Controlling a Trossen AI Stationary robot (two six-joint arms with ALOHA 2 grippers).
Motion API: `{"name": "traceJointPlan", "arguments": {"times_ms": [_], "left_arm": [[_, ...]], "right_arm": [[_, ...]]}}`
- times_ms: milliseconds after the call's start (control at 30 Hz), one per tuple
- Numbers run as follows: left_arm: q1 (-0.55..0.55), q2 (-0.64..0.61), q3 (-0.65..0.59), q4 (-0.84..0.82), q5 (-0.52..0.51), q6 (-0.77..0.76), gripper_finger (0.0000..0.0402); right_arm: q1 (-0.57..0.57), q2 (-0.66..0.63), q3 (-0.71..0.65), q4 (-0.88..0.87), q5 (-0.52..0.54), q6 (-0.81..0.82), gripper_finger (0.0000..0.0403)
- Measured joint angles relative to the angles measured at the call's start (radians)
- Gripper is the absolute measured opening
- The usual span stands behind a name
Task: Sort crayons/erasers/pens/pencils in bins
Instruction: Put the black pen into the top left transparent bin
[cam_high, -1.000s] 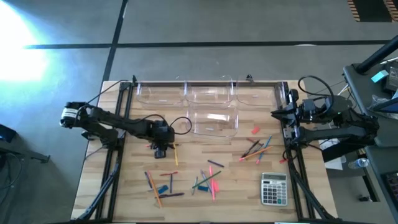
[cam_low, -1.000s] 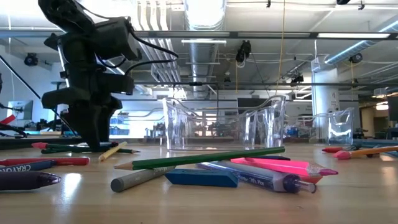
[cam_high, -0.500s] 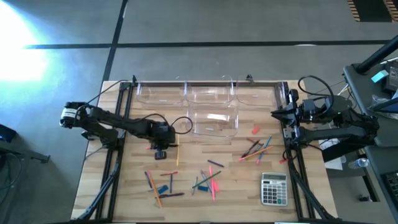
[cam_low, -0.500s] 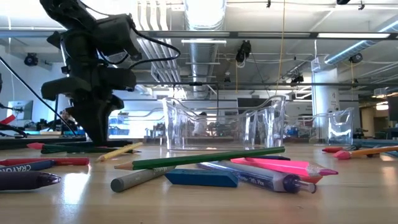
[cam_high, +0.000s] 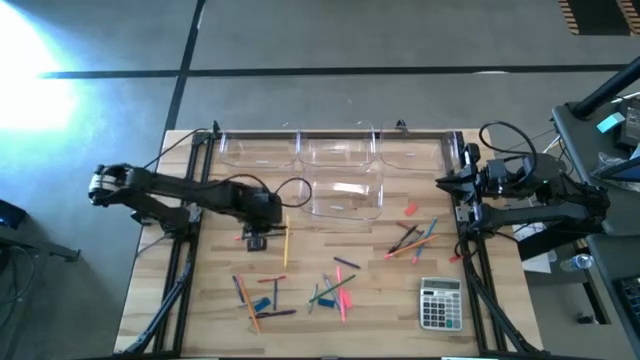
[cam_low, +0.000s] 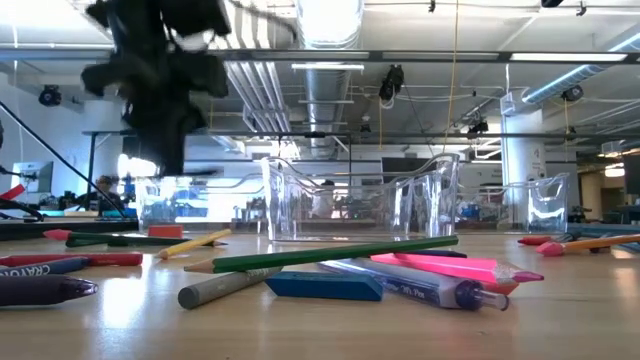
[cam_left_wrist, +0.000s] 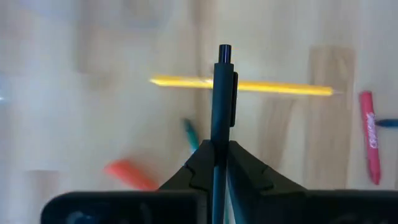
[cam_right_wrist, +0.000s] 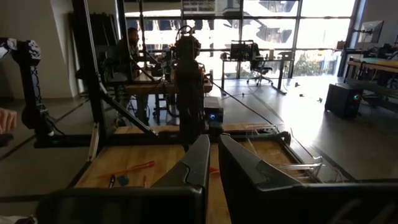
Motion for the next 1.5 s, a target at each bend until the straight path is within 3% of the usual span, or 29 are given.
{"name": "traceJointPlan", "arguments": {"times_ms": [133,267,400,567,700,1233,1500], "left_arm": [[0.027,-0.097,0.081,-0.065,-0.174,0.094,0.001],[0.126,-0.168,0.152,-0.07,-0.265,0.238,0.0009],[0.306,-0.174,0.223,-0.07,-0.256,0.356,0.0009],[0.53,-0.122,0.26,-0.036,-0.135,0.465,0.0009],[0.646,-0.053,0.259,-0.017,-0.055,0.513,0.0009],[0.727,0.176,0.273,0.11,-0.007,0.622,0.0008],[0.734,0.187,0.272,0.111,-0.002,0.685,0.0005]], "right_arm": [[0.0,0.0,0.0,0.0,0.0,0.0,0.0029],[0.0,0.0,0.0,0.0,0.0,0.0,0.0029],[0.0,0.0,0.0,0.0,0.0,0.0,0.0029],[0.0,0.0,0.0,0.0,0.0,0.0,0.0029],[0.0,0.0,0.0,0.0,0.0,0.0,0.0029],[0.0,0.0,0.0,0.0,0.0,0.0,0.0029],[0.0,0.0,0.0,0.0,0.0,0.0,0.0029]]}}
